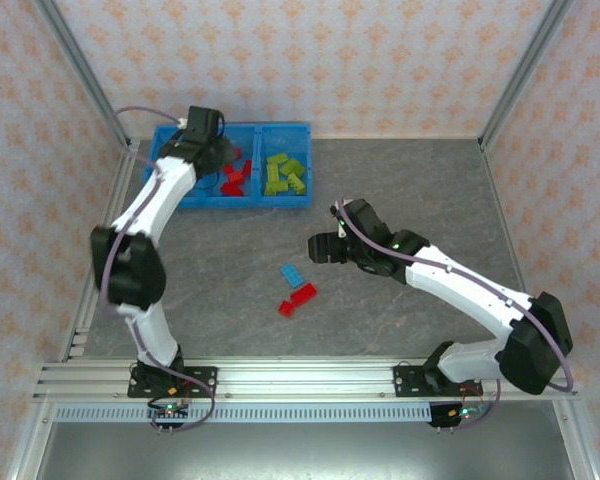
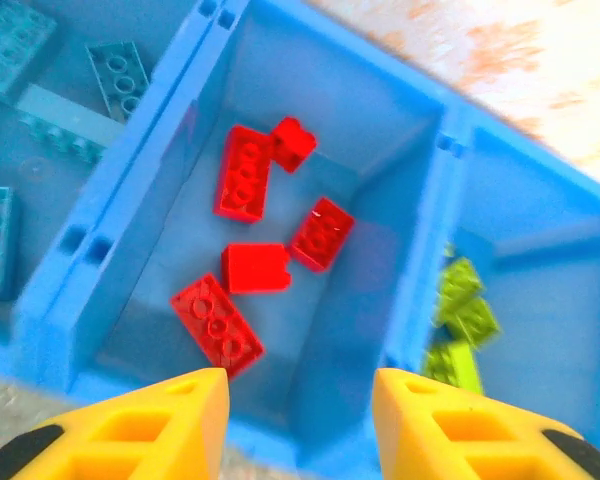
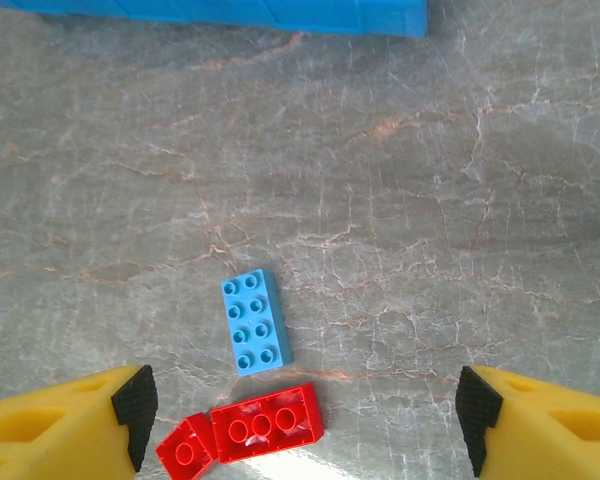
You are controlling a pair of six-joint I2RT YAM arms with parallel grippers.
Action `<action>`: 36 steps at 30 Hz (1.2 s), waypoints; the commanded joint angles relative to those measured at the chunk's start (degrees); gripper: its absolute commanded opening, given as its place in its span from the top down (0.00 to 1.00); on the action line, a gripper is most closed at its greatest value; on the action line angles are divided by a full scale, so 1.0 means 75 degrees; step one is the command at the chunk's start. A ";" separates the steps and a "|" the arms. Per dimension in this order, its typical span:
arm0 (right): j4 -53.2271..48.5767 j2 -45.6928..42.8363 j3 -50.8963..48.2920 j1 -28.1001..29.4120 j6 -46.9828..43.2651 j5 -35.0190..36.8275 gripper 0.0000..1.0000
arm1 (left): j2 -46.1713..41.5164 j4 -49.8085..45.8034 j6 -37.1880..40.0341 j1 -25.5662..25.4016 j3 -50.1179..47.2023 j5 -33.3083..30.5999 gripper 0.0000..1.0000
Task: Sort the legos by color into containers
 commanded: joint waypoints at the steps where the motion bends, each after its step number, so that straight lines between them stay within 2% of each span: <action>1: 0.0004 0.0363 0.0241 0.0173 0.0171 0.0119 0.20 | -0.2081 0.0657 -0.0262 -0.0584 -0.1373 0.0033 0.58; 5: 0.0059 0.0873 0.0299 0.0461 0.0241 0.0111 0.19 | -0.4152 -0.0011 0.0320 -0.1537 -0.2834 -0.0475 0.58; 9: 0.0218 0.1516 0.0303 0.0791 0.0337 0.0144 0.20 | -0.5545 -0.0919 0.0800 -0.2208 -0.3887 -0.0363 0.58; 11: 0.0427 0.1720 0.0163 0.0830 0.0574 0.0112 0.20 | -0.5999 -0.1142 0.0453 -0.2473 -0.4537 -0.0216 0.58; 14: 0.0720 0.1608 -0.0231 0.0832 0.0860 0.0204 0.20 | -0.6117 -0.0778 -0.0763 -0.2903 -0.5361 0.0332 0.58; 16: 0.0768 0.1394 -0.0457 0.0832 0.0950 0.0315 0.19 | -0.5872 -0.0178 -0.1474 -0.3387 -0.5772 0.0320 0.58; 18: 0.0663 0.1136 -0.0610 0.0830 0.0960 0.0432 0.19 | -0.5373 0.0269 -0.2013 -0.3918 -0.5914 -0.0150 0.57; 23: 0.0181 0.0396 -0.1043 0.0831 0.1119 0.1066 0.19 | -0.3187 0.0707 -0.2931 -0.4801 -0.5209 -0.0961 0.40; 29: -0.0159 -0.0443 -0.1492 0.0826 0.1239 0.1584 0.18 | -0.1251 0.1082 -0.3534 -0.4915 -0.4553 -0.0893 0.20; 36: -0.0333 -0.0790 -0.1582 0.0832 0.1142 0.1938 0.17 | -0.0227 0.0788 -0.3667 -0.4918 -0.4166 -0.0832 0.19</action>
